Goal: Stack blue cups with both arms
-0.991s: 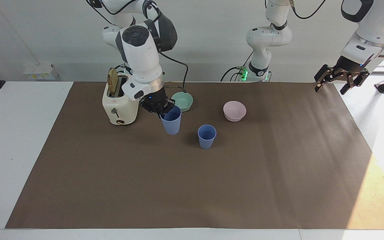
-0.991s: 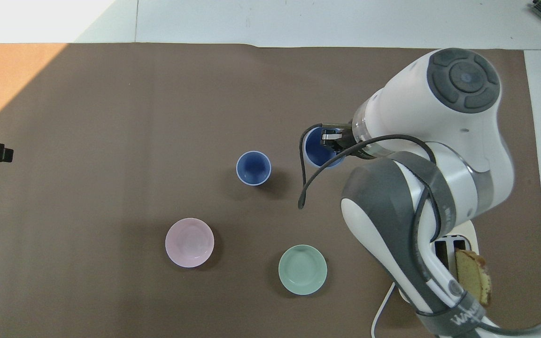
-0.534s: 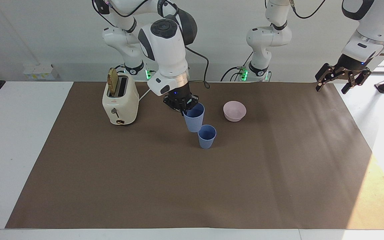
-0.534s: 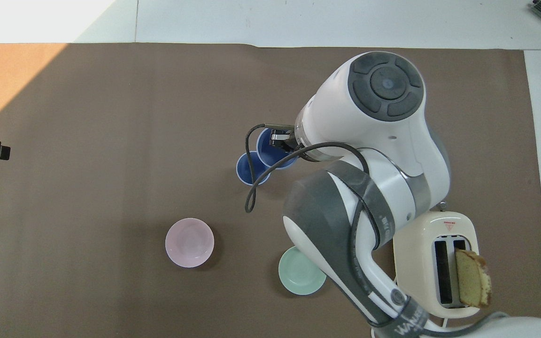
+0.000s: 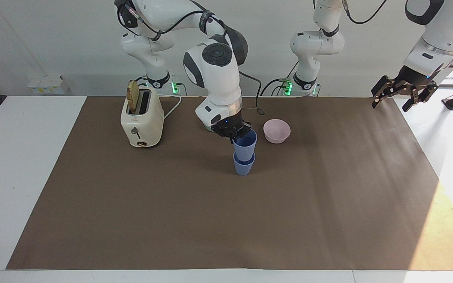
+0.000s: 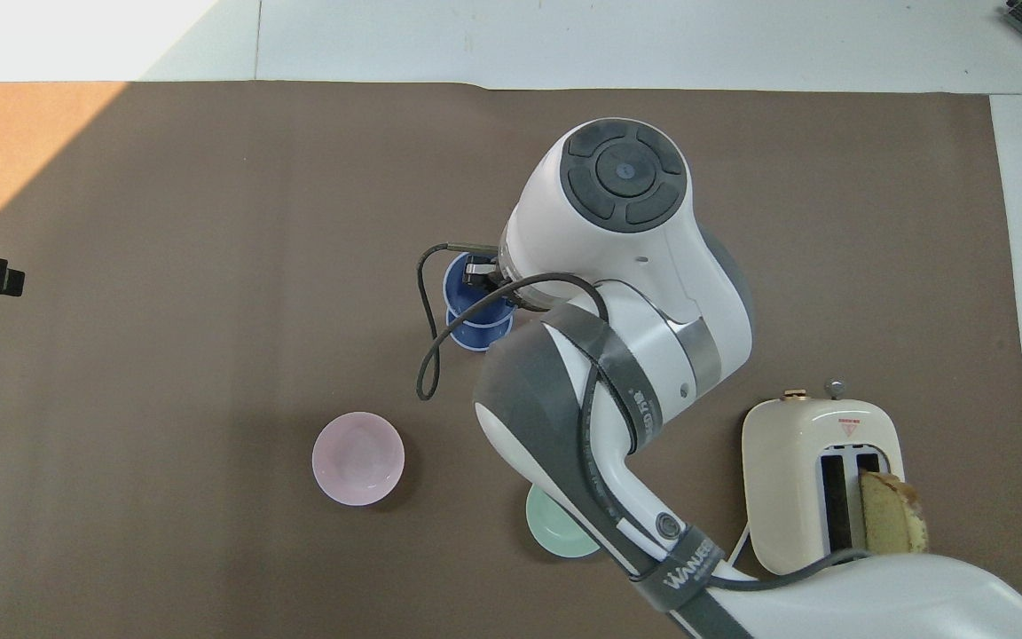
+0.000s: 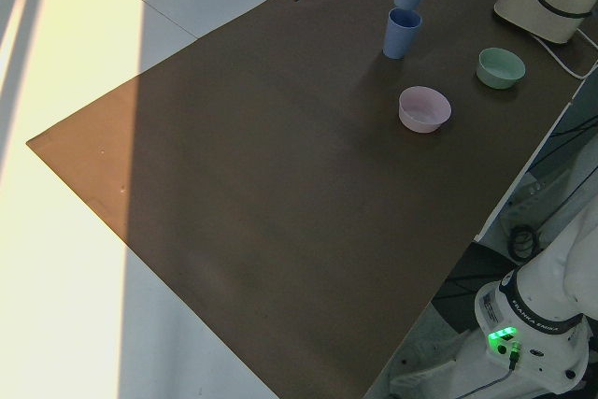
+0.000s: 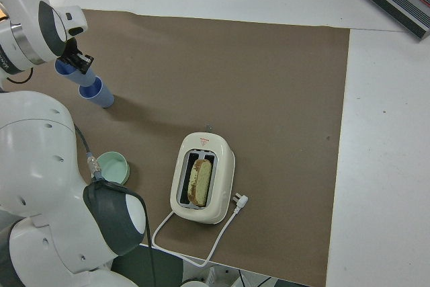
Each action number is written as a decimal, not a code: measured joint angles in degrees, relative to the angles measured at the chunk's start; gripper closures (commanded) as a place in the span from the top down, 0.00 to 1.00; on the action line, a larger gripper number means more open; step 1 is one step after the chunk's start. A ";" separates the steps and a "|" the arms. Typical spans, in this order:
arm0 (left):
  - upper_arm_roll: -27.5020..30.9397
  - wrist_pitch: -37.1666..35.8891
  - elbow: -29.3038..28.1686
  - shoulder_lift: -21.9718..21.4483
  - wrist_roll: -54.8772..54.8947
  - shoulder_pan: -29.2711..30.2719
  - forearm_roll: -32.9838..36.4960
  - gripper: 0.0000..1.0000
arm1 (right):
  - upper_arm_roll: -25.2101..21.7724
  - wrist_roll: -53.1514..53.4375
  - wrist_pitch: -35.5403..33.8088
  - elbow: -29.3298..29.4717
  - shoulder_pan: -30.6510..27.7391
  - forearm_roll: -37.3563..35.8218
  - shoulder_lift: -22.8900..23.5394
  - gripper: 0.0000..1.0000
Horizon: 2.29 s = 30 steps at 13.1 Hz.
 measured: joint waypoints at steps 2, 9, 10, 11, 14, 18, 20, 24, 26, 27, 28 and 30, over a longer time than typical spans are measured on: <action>1.09 -0.02 0.01 0.00 0.00 -0.76 0.00 1.00 | -0.01 0.00 -0.04 -0.28 0.04 0.00 0.04 0.00; 0.29 -1.23 -0.09 0.00 0.00 0.35 0.02 1.00 | -0.02 0.00 2.43 -2.54 0.19 -0.22 1.65 0.00; -0.42 -1.28 -0.09 0.00 0.00 0.76 0.04 1.00 | -0.02 0.00 3.05 -2.79 0.23 -0.38 2.21 0.00; -0.78 -1.30 -0.09 0.00 0.00 0.90 0.06 1.00 | -0.04 0.00 3.37 -2.92 0.26 -0.49 2.71 0.70; -1.05 -1.32 -0.09 0.00 0.00 1.16 0.14 1.00 | -0.05 0.00 4.33 -3.35 0.31 -0.57 3.09 1.00; -1.04 -1.33 -0.09 0.00 0.00 1.23 0.63 1.00 | -0.11 0.00 4.40 -3.25 0.59 -0.75 3.00 1.00; -1.06 -1.33 -0.09 0.00 0.00 1.24 0.66 1.00 | -0.52 0.00 4.31 -2.93 0.18 -1.54 2.04 1.00; -1.11 -1.33 -0.09 0.00 0.00 1.24 0.67 1.00 | -1.45 -4.71 -1.37 -1.98 -3.19 -4.33 -4.13 1.00; -1.11 -1.33 -0.09 0.00 0.00 1.24 0.67 1.00 | -1.68 -10.92 -5.08 -1.84 -6.75 -4.48 -6.84 1.00; -1.11 -1.33 -0.09 0.00 0.00 1.24 0.67 1.00 | -1.70 -13.86 -6.36 -1.79 -8.70 -4.58 -7.94 1.00; -1.11 -1.33 -0.09 0.00 0.00 1.24 0.67 1.00 | -1.74 -16.67 -7.78 -1.75 -10.70 -4.59 -9.11 1.00; -1.11 -1.33 -0.09 0.00 0.00 1.24 0.67 1.00 | -1.77 -21.30 -11.65 -1.61 -14.24 -4.63 -11.50 1.00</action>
